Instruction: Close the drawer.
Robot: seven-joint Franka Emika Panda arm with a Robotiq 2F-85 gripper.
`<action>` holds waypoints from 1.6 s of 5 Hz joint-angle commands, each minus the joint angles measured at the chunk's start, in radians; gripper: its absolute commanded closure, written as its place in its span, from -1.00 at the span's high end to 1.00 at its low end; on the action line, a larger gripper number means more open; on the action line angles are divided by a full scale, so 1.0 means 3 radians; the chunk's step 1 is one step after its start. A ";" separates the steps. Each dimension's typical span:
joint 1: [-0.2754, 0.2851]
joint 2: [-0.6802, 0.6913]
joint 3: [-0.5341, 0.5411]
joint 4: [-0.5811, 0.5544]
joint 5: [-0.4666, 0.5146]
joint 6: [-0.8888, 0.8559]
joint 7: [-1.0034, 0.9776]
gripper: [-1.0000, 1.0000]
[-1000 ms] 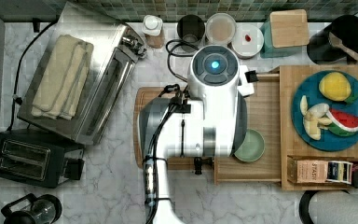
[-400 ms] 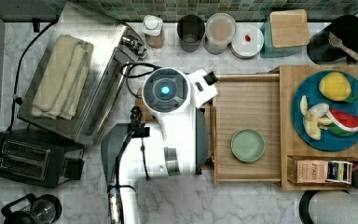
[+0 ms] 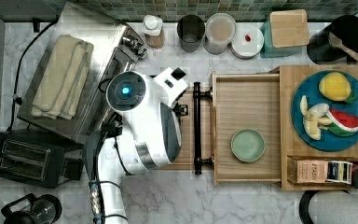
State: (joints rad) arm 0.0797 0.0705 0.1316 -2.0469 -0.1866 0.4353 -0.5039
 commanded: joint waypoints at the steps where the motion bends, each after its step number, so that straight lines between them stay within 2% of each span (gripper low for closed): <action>1: 0.0043 0.0262 -0.0050 -0.0511 -0.0066 0.0663 -0.0250 -1.00; 4: -0.0032 0.0257 -0.0188 -0.0714 -0.0113 0.1127 -0.0265 -1.00; 5: -0.0112 0.0226 -0.0193 -0.0772 -0.0053 0.1226 -0.0260 -1.00; 7: -0.0255 0.0469 -0.0234 -0.0615 0.0032 0.1235 -0.0469 -1.00; 8: -0.0325 0.0471 -0.0248 -0.0728 0.0072 0.1387 -0.0553 -1.00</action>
State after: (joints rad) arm -0.0014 0.1941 0.0876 -2.2812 -0.1870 0.8145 -0.6416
